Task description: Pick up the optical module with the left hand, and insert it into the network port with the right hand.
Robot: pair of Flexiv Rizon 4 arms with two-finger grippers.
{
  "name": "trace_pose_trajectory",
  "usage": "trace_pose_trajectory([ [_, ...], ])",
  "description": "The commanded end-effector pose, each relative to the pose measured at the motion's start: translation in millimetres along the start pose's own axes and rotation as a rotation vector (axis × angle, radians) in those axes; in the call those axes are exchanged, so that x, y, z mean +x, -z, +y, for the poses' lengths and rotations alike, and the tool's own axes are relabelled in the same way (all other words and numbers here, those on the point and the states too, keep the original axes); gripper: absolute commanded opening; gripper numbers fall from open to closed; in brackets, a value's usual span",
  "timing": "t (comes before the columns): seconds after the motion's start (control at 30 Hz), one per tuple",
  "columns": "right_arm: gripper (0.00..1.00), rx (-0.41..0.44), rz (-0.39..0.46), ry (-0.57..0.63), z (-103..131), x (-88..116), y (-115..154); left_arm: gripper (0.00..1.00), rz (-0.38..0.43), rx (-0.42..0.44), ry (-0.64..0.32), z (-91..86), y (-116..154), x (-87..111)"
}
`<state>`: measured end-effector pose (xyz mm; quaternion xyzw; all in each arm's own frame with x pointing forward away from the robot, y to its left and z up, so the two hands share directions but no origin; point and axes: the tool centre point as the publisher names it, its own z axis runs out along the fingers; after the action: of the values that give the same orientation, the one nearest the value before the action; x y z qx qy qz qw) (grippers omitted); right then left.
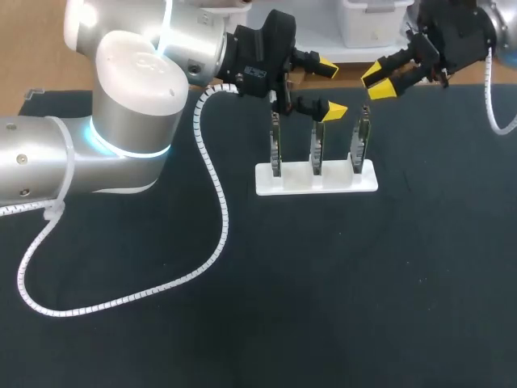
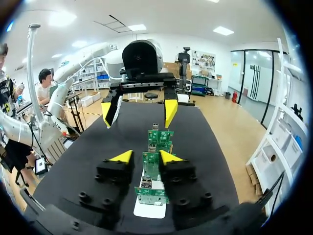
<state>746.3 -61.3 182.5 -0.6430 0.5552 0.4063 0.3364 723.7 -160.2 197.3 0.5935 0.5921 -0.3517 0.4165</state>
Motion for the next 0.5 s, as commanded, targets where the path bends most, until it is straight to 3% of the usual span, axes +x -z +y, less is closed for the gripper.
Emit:
trace_pose_trajectory([
  [0.03,0.0,0.0,-0.001,0.001,-0.3,0.3,-0.2,1.0,0.007,0.001,0.003,0.7,-0.2,-1.3],
  [0.5,0.0,-0.011,0.009,-0.02,3.4,8.7,-7.3,1.0,0.007,0.001,0.003,0.7,-0.2,-1.3],
])
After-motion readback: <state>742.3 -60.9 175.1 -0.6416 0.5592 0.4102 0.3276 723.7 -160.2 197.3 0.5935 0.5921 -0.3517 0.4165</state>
